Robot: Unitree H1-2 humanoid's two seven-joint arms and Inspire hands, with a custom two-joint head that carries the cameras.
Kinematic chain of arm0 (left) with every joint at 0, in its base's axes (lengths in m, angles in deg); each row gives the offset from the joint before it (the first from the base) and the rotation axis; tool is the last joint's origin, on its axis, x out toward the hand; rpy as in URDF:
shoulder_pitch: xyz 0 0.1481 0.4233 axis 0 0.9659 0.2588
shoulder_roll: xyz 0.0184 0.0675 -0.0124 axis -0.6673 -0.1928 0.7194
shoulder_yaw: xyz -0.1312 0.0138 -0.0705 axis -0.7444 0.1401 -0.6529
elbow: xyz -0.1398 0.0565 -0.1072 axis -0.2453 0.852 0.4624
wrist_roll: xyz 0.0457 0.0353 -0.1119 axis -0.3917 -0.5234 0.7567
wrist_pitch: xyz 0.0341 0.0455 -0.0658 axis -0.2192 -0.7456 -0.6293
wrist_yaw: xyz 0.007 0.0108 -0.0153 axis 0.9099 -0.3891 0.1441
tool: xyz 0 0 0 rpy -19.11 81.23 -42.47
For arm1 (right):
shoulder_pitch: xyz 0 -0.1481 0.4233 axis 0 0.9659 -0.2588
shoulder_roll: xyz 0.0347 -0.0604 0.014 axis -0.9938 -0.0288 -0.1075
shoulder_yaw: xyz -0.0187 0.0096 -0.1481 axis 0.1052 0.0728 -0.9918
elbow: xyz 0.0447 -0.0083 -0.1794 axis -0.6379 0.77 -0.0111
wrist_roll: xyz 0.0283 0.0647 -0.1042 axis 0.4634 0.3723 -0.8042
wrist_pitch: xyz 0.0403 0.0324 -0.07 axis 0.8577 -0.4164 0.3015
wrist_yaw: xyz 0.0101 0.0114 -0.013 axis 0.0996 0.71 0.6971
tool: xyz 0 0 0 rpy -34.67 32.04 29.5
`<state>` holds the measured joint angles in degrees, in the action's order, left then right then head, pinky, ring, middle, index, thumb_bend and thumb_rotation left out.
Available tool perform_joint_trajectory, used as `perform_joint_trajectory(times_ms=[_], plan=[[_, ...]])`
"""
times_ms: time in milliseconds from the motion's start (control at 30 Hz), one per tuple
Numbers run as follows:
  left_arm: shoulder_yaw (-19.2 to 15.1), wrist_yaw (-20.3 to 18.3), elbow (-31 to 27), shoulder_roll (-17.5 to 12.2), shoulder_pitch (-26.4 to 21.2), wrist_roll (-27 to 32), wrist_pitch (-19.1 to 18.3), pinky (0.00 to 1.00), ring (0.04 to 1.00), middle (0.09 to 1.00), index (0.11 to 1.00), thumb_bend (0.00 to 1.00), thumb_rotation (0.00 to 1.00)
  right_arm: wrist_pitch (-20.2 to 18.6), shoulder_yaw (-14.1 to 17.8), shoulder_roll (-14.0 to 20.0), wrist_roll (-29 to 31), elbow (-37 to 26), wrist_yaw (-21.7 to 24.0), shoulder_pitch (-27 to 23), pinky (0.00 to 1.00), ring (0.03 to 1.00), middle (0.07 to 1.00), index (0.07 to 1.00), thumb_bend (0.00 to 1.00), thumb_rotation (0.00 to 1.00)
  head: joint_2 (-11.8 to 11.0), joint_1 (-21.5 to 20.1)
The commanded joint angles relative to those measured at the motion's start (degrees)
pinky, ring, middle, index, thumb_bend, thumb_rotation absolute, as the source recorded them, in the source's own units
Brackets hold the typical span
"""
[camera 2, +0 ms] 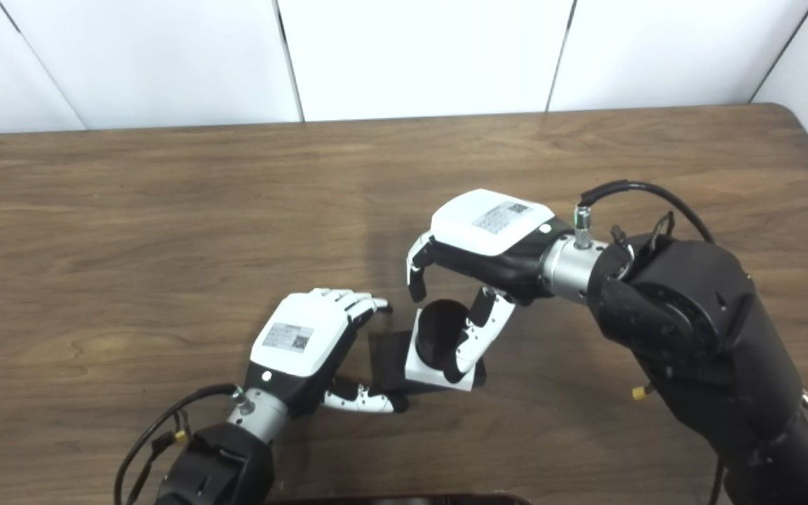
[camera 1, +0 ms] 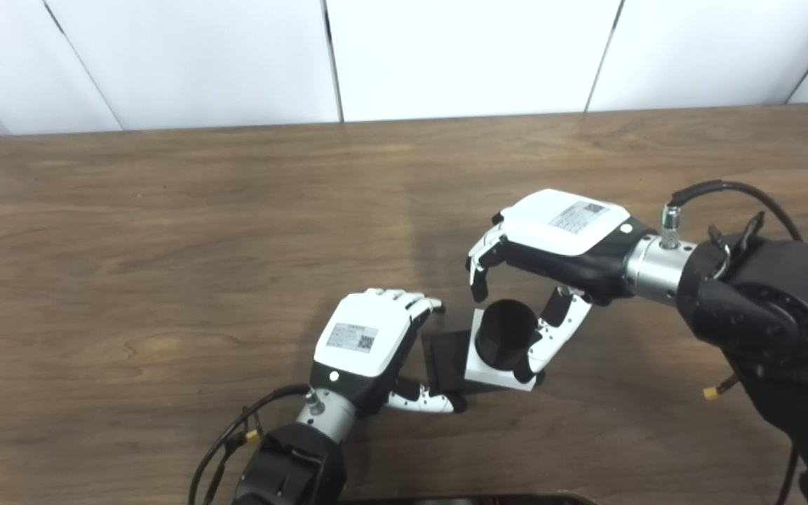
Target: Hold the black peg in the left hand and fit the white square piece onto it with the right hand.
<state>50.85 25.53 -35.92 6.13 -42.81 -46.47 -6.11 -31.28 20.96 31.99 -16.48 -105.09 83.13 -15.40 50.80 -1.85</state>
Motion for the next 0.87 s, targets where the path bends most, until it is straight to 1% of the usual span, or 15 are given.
perform_joint_trajectory(times_ms=[0, 33, 100, 233, 400, 533, 633, 700, 800, 833], plan=[[-1.0, -1.3, 1.6, 0.0, 0.1, -0.5, -0.9, 0.88, 0.884, 0.912, 0.931, 0.94, 0.61, -1.0, 0.9, -0.4, -0.5, -0.8, -0.5, -2.3, 0.92, 0.841, 0.802, 0.618, 1.00, 0.44, -0.1, 0.2], [-1.5, -1.9, 1.7, -0.1, 0.0, 0.3, -1.0, 0.89, 0.891, 0.920, 0.938, 0.95, 0.61, -1.0, 0.8, -0.8, -0.9, -0.4, -0.6, -2.2, 0.92, 0.841, 0.803, 0.618, 1.00, 0.44, -0.6, 0.4], [-2.5, -3.6, 1.7, -0.3, -0.1, 2.0, -1.2, 0.90, 0.907, 0.925, 0.942, 0.97, 0.65, -0.8, 0.4, -1.5, -1.7, 0.3, -0.8, -2.1, 0.92, 0.842, 0.802, 0.622, 1.00, 0.44, -1.0, 0.2], [-4.1, -6.6, 0.5, -0.9, -0.2, 5.5, -1.0, 0.89, 0.904, 0.918, 0.935, 0.99, 0.65, -0.5, 0.1, -2.8, -3.2, 1.3, -1.1, -1.9, 0.92, 0.842, 0.803, 0.622, 1.00, 0.44, -1.6, -0.5], [-6.5, -13.0, -5.2, -1.5, -1.8, 8.1, -1.8, 0.89, 0.918, 0.927, 0.940, 1.00, 0.66, 0.1, 0.7, -3.1, -3.8, 2.2, -2.3, -1.2, 0.92, 0.842, 0.796, 0.624, 1.00, 0.44, -2.8, 0.5], [-9.7, -18.2, -9.6, -2.5, -3.5, 10.5, -2.1, 0.88, 0.914, 0.922, 0.939, 1.00, 0.66, 0.5, 1.3, -3.1, -3.8, 2.9, -3.8, -0.4, 0.92, 0.840, 0.793, 0.613, 1.00, 0.43, -3.5, 0.8], [-12.7, -20.3, -12.8, -3.8, -4.8, 13.4, -2.4, 0.86, 0.894, 0.907, 0.925, 1.00, 0.67, 0.7, 2.1, -2.9, -3.4, 3.2, -5.0, 0.4, 0.91, 0.838, 0.793, 0.632, 1.00, 0.44, -3.9, 0.9], [-14.3, -21.7, -14.1, -4.4, -5.5, 14.8, -2.6, 0.86, 0.891, 0.905, 0.924, 1.00, 0.68, 0.7, 2.6, -2.9, -3.3, 3.4, -5.5, 0.7, 0.91, 0.839, 0.793, 0.644, 1.00, 0.44, -4.0, 0.9], [-17.6, -24.6, -17.1, -4.9, -6.1, 17.7, -5.3, 0.85, 0.896, 0.901, 0.927, 1.00, 0.68, 0.6, 3.7, -2.5, -2.5, 3.6, -6.4, 1.3, 0.91, 0.842, 0.795, 0.673, 1.00, 0.46, -4.4, 0.9], [-18.4, -24.9, -17.7, -5.0, -6.1, 18.4, -5.8, 0.85, 0.898, 0.901, 0.928, 1.00, 0.67, 0.6, 4.1, -2.5, -2.2, 3.7, -6.8, 1.5, 0.91, 0.843, 0.795, 0.681, 1.00, 0.46, -4.7, 0.8]])
